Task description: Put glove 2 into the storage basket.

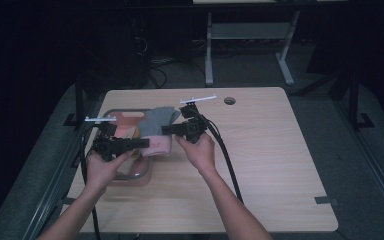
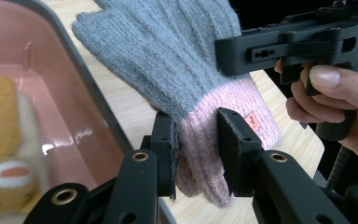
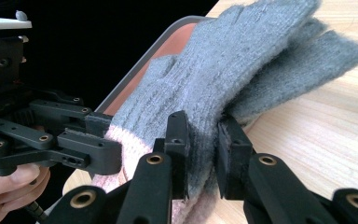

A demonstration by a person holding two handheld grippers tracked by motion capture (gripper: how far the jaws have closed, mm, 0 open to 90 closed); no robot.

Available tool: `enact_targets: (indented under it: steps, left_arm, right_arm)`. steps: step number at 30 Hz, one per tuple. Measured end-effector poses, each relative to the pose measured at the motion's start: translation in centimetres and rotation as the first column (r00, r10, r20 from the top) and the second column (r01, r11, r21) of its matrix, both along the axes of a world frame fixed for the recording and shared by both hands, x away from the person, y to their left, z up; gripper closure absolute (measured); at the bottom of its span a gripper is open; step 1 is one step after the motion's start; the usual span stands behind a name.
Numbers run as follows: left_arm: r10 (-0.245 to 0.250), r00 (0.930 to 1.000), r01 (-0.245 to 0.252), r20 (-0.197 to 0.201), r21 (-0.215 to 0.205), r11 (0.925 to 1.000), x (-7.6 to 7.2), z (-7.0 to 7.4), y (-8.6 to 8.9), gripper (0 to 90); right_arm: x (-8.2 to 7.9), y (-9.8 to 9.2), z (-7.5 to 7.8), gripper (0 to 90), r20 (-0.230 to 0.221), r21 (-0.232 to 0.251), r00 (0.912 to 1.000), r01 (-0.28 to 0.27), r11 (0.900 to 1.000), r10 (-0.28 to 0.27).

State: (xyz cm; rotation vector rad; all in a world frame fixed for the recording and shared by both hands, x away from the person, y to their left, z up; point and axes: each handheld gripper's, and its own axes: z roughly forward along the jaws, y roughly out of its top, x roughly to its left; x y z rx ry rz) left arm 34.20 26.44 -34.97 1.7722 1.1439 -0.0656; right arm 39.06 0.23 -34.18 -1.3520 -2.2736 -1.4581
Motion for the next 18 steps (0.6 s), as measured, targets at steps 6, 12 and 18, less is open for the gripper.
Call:
enact_targets:
  steps: [6,12,18]
  left_arm:
    - [0.012,0.9999,-0.012,-0.002,-0.001,0.9999,0.0,0.0,0.7,68.7]
    - [0.02,0.9998,-0.02,-0.002,-0.001,0.9998,0.0,0.1,1.6,68.6]
    - [0.037,0.9993,-0.037,0.0,-0.004,0.9993,-0.1,0.2,2.7,68.7]
  right_arm:
    - [0.2,0.7,-0.2,76.6,-0.003,0.006,1.0,-0.005,1.0,0.005]
    - [0.4,1.7,0.0,76.6,-0.004,0.004,0.9998,-0.019,1.0,0.019]
    - [0.7,2.8,0.4,76.6,-0.005,0.008,0.9995,-0.031,0.999,0.031]
